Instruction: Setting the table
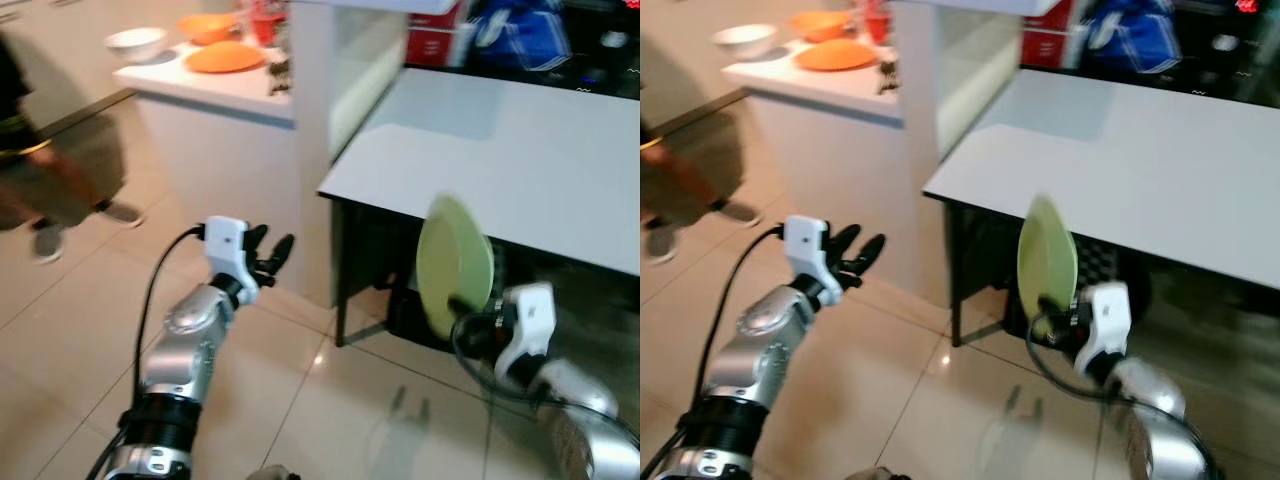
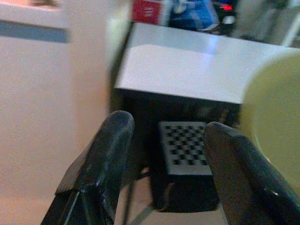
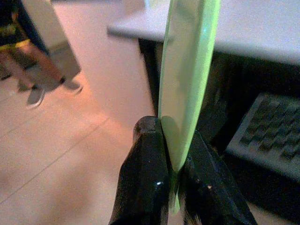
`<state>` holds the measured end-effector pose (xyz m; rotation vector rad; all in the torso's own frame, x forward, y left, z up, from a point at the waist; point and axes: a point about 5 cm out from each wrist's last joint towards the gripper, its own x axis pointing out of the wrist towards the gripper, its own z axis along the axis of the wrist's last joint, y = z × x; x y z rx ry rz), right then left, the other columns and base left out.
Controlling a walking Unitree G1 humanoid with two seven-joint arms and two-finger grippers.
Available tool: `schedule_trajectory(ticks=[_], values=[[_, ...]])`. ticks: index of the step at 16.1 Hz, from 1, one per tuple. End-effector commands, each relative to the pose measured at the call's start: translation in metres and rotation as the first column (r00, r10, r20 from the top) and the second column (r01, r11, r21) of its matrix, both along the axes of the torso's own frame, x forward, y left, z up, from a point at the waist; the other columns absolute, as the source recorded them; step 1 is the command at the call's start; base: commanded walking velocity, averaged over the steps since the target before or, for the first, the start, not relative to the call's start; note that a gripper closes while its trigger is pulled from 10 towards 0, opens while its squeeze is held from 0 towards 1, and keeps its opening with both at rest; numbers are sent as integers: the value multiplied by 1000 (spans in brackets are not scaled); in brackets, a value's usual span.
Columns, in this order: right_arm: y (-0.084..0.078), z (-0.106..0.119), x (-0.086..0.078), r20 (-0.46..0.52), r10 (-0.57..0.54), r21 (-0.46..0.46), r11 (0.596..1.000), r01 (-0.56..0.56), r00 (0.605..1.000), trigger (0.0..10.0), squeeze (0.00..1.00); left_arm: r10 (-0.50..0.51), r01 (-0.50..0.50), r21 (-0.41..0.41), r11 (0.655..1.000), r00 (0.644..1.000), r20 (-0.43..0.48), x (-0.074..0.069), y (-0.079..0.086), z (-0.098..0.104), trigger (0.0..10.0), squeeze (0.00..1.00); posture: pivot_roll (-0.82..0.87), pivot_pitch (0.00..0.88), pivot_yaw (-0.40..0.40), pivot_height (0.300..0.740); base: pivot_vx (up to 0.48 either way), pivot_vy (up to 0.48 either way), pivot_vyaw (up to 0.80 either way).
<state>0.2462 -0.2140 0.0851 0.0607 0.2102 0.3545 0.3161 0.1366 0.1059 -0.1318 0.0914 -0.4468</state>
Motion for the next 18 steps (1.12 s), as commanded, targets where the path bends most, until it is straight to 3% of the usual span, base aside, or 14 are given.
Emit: schedule_trajectory(ticks=[1,5,9,10,11,13,15,18], values=[[-5,29,7,129,9,-19,1000,-6,992,10000,0,-11,11,5,1000,1000,22,3,-4,5,10000,0,-68,0,54,740,0,0,0],[-8,19,-4,58,61,-31,998,-59,996,10000,0,-23,23,13,1000,1000,9,-1,-7,2,10000,0,-72,0,57,740,0,0,0],[-5,19,-8,49,87,-35,996,-86,995,10000,0,-66,66,-1,998,996,54,2,-12,15,10000,0,-74,0,62,740,0,0,0],[-6,23,-8,50,92,-42,995,-90,995,10000,0,-70,70,1,998,996,60,2,-13,16,10000,0,-76,0,63,740,0,0,0],[-9,45,-7,97,115,-58,992,-109,989,10000,0,-72,72,-2,997,995,66,2,-14,18,10000,0,-82,0,64,740,0,0,0],[-14,54,-11,106,136,-92,988,-126,985,10000,0,-73,73,2,997,995,69,2,-14,18,10000,0,-86,0,64,740,0,0,0],[-18,54,-12,104,134,-112,986,-122,986,10000,0,-86,86,1,996,993,85,3,-18,21,10000,0,-92,0,68,740,394,0,0],[-11,53,-11,95,135,-98,987,-125,986,10000,0,-159,153,55,987,979,128,1,-26,28,10000,0,-96,0,80,740,480,0,0]])
